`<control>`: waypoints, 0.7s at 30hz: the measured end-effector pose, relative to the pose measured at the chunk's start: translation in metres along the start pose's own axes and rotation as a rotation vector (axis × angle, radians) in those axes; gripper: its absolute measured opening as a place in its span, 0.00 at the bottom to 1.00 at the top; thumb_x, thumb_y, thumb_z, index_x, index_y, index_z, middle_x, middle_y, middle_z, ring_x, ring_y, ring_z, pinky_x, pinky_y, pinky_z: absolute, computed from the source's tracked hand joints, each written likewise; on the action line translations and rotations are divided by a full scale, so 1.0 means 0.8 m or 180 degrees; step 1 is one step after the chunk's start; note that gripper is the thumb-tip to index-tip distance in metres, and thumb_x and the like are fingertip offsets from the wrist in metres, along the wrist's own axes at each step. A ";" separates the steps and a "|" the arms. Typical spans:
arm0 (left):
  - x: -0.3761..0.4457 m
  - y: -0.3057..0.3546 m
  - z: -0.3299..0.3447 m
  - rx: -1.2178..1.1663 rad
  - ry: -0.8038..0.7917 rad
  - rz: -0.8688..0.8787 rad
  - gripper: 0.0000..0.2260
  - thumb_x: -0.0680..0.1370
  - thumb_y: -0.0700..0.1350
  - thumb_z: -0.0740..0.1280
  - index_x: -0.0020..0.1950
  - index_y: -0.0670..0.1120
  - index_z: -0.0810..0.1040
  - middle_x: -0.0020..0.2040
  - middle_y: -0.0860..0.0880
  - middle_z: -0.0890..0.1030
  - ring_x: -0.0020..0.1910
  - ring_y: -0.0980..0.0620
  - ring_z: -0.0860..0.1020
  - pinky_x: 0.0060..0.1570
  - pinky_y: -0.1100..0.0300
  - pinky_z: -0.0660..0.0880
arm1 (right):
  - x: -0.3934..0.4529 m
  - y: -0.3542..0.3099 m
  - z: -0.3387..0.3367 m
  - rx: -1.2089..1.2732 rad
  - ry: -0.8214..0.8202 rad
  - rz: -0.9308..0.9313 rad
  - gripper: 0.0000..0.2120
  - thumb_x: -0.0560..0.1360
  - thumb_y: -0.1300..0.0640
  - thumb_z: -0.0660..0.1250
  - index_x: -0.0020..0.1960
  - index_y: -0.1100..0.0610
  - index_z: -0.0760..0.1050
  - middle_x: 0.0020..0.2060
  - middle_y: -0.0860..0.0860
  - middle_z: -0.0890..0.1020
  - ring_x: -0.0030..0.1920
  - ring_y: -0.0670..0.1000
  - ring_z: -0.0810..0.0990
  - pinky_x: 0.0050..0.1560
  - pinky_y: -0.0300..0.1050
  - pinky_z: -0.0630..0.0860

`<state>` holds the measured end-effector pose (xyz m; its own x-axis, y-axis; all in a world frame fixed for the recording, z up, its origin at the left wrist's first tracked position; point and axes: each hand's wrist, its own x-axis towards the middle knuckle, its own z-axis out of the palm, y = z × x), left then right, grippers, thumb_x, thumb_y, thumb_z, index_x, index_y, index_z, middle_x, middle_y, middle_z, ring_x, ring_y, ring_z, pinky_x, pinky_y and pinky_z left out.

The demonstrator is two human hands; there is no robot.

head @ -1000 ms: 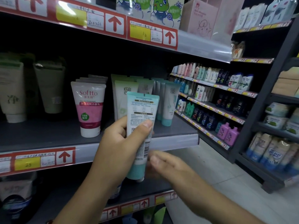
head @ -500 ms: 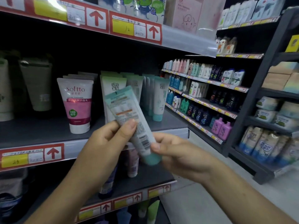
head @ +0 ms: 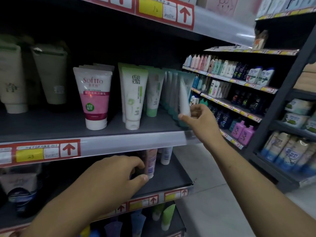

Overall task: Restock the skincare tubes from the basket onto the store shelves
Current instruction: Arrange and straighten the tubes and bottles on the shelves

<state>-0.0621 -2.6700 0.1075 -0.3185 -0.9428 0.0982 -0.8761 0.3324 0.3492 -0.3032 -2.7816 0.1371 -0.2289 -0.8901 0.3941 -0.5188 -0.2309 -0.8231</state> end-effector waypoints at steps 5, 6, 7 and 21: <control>0.010 0.008 0.005 -0.0111 0.0059 0.0145 0.16 0.76 0.66 0.60 0.61 0.62 0.74 0.50 0.65 0.77 0.49 0.64 0.75 0.53 0.62 0.75 | 0.001 0.001 0.001 -0.0399 -0.0006 -0.0173 0.20 0.68 0.50 0.78 0.54 0.51 0.72 0.43 0.42 0.80 0.41 0.39 0.78 0.40 0.38 0.76; 0.011 0.008 0.006 -0.0117 0.0048 0.0157 0.16 0.76 0.66 0.60 0.61 0.62 0.74 0.51 0.65 0.77 0.50 0.63 0.75 0.54 0.63 0.75 | 0.002 0.002 0.002 -0.0496 0.0000 -0.0192 0.18 0.68 0.50 0.78 0.52 0.52 0.74 0.43 0.44 0.81 0.41 0.41 0.79 0.41 0.41 0.78; 0.012 0.008 0.008 -0.0115 0.0032 0.0168 0.17 0.76 0.66 0.60 0.62 0.62 0.74 0.51 0.65 0.78 0.50 0.63 0.76 0.54 0.63 0.75 | 0.002 0.002 0.004 -0.0566 0.0018 -0.0194 0.16 0.68 0.49 0.77 0.51 0.52 0.76 0.43 0.45 0.82 0.41 0.42 0.80 0.41 0.43 0.78; 0.018 0.002 0.035 -0.0039 -0.0198 0.0080 0.17 0.76 0.65 0.62 0.62 0.61 0.75 0.45 0.62 0.76 0.46 0.60 0.76 0.50 0.61 0.75 | -0.004 0.016 0.009 -0.0248 0.0198 -0.0244 0.26 0.69 0.50 0.77 0.63 0.52 0.71 0.48 0.43 0.78 0.46 0.42 0.77 0.48 0.39 0.75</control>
<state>-0.0786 -2.6825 0.0836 -0.3626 -0.9307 0.0490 -0.8632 0.3552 0.3587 -0.3032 -2.7845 0.1224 -0.2355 -0.8443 0.4813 -0.5986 -0.2641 -0.7563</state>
